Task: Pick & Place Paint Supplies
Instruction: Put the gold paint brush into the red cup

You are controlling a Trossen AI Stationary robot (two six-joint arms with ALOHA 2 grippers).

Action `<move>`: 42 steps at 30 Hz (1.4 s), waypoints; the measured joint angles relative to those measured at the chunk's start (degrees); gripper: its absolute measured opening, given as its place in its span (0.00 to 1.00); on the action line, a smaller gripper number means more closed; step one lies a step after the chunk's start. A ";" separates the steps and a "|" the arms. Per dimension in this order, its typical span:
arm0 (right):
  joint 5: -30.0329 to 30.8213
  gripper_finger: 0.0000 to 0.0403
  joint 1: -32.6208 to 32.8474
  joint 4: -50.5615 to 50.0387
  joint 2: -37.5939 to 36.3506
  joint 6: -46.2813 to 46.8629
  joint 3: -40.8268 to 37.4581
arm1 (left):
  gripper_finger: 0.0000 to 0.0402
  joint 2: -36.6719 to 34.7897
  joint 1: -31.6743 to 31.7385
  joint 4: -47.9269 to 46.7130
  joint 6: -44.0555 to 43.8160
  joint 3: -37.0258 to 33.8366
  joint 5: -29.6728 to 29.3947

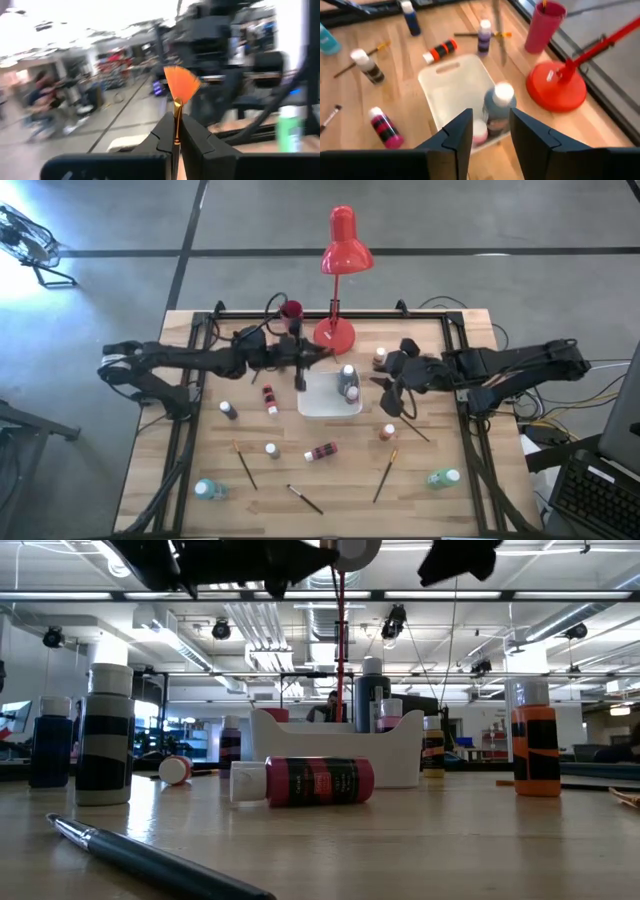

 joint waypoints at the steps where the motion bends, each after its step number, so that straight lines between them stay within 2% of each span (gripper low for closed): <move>1: 0.24 0.32 0.02 0.34 -0.73 0.72 -1.31 | 0.03 -0.27 0.92 -1.23 0.17 0.00 -0.89; 11: 3.59 0.35 0.00 8.15 -11.29 2.52 -14.22 | 0.03 -1.26 8.23 -8.60 1.40 -0.02 -6.39; 15: 4.17 0.32 0.00 8.68 -15.80 4.81 -18.43 | 0.03 -1.31 10.38 -10.07 3.03 -0.04 -10.50; 21: 6.03 0.25 0.00 9.08 -20.53 6.84 -22.26 | 0.03 -1.31 14.08 -10.17 4.16 -0.04 -11.05; 31: 7.17 0.16 0.00 11.66 -21.60 6.95 -24.29 | 0.03 -1.31 19.03 -10.83 4.14 -0.07 -10.80; 39: 7.17 0.13 0.00 12.16 -20.64 6.34 -24.42 | 0.03 -1.20 22.58 -9.90 5.66 -0.04 -10.52; 42: 7.17 0.13 0.00 13.27 -20.74 6.02 -24.42 | 0.03 -1.11 25.81 -9.27 2.70 -0.26 -8.23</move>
